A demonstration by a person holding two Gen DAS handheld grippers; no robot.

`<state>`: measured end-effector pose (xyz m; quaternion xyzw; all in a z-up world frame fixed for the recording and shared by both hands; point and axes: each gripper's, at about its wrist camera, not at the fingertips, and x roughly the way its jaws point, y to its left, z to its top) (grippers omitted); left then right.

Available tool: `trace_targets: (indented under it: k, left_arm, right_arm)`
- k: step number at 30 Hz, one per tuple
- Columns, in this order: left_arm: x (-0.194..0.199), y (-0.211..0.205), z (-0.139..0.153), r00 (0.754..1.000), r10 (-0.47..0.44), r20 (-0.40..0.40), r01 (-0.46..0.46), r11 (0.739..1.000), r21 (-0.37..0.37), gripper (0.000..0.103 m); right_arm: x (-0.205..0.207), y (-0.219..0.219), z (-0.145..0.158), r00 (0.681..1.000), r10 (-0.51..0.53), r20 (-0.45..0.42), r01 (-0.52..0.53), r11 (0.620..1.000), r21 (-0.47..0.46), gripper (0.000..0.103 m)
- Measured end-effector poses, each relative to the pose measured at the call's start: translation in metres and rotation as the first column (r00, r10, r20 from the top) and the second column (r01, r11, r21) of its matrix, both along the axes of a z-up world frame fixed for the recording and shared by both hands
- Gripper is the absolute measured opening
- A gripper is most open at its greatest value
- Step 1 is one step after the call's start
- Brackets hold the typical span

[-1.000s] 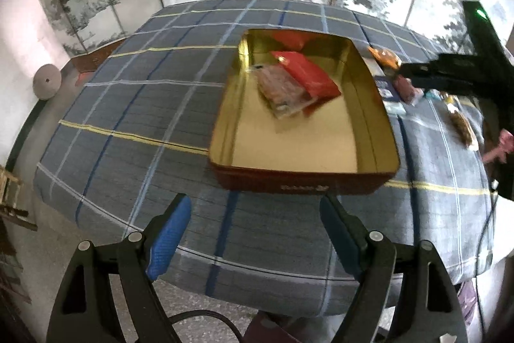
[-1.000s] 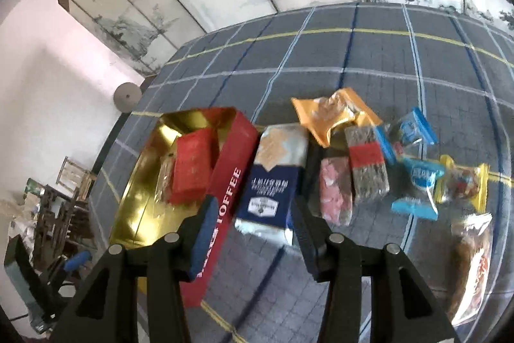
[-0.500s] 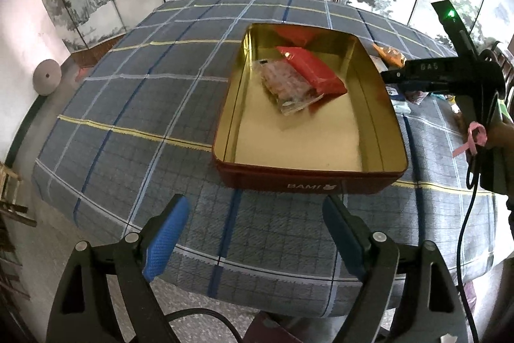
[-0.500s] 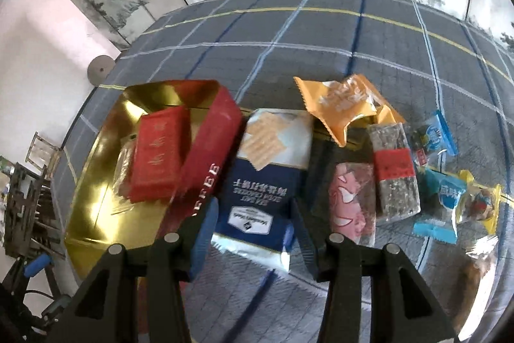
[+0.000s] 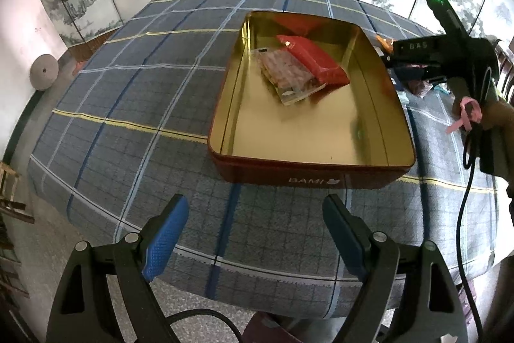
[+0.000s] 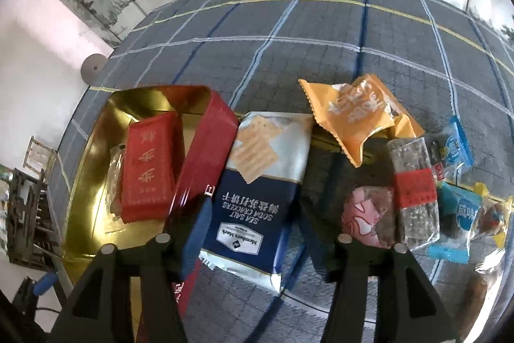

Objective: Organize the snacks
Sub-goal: 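Grasp the blue Sea Salt soda cracker pack with the right gripper, then grasp the orange-labelled snack bag with the left gripper while the right gripper holds the crackers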

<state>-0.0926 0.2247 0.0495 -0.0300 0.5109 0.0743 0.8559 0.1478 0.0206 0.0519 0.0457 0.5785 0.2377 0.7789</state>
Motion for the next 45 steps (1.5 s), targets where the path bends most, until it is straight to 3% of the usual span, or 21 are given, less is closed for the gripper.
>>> trace_targets:
  k: [4, 14, 22, 32, 35, 36, 37, 38, 41, 45]
  left_arm:
    - [0.001, -0.001, -0.002, 1.0, -0.001, -0.005, 0.001, 1.0, -0.005, 0.082]
    - [0.001, -0.007, -0.005, 1.0, -0.014, -0.017, 0.013, 1.0, -0.012, 0.082]
    - [0.001, -0.008, -0.007, 1.0, -0.016, -0.024, 0.016, 1.0, -0.014, 0.082]
    - [-0.003, -0.01, -0.002, 1.0, -0.012, -0.022, 0.011, 1.0, -0.019, 0.082]
    - [-0.005, -0.013, 0.001, 1.0, -0.01, -0.019, 0.01, 1.0, -0.011, 0.082]
    - [-0.006, -0.013, 0.002, 1.0, -0.009, -0.016, 0.009, 1.0, -0.008, 0.082]
    - [-0.007, -0.014, 0.005, 1.0, -0.009, -0.011, 0.009, 1.0, -0.004, 0.082]
    - [-0.01, -0.016, 0.008, 1.0, -0.01, 0.0, 0.01, 1.0, 0.002, 0.082]
    - [-0.013, -0.023, 0.014, 1.0, -0.022, 0.015, 0.022, 1.0, 0.016, 0.082]
    - [-0.013, -0.043, 0.015, 0.997, -0.073, 0.012, 0.072, 0.997, 0.017, 0.082]
  right_arm:
    - [0.002, 0.001, 0.001, 1.0, -0.004, -0.01, 0.004, 1.0, 0.015, 0.057]
    - [0.008, 0.026, 0.002, 0.997, 0.071, 0.026, -0.069, 0.995, -0.078, 0.06]
    - [0.016, 0.04, -0.001, 0.998, 0.054, 0.014, -0.052, 0.994, -0.097, 0.073]
    - [-0.004, 0.054, -0.003, 0.983, 0.137, 0.126, -0.11, 0.973, -0.203, 0.075]
    - [-0.006, 0.049, -0.002, 0.982, 0.13, 0.137, -0.103, 0.976, -0.193, 0.073]
    - [-0.007, 0.048, -0.002, 0.982, 0.13, 0.14, -0.101, 0.975, -0.197, 0.056]
    - [-0.01, 0.048, -0.001, 0.978, 0.137, 0.158, -0.096, 0.964, -0.247, 0.053]
    - [-0.015, 0.049, -0.001, 0.972, 0.168, 0.163, -0.122, 0.957, -0.263, 0.053]
    - [-0.049, 0.036, 0.005, 0.959, 0.231, 0.167, -0.197, 0.96, -0.198, 0.052]
    - [-0.111, -0.017, 0.017, 0.968, 0.162, 0.191, -0.148, 0.985, -0.084, 0.053]
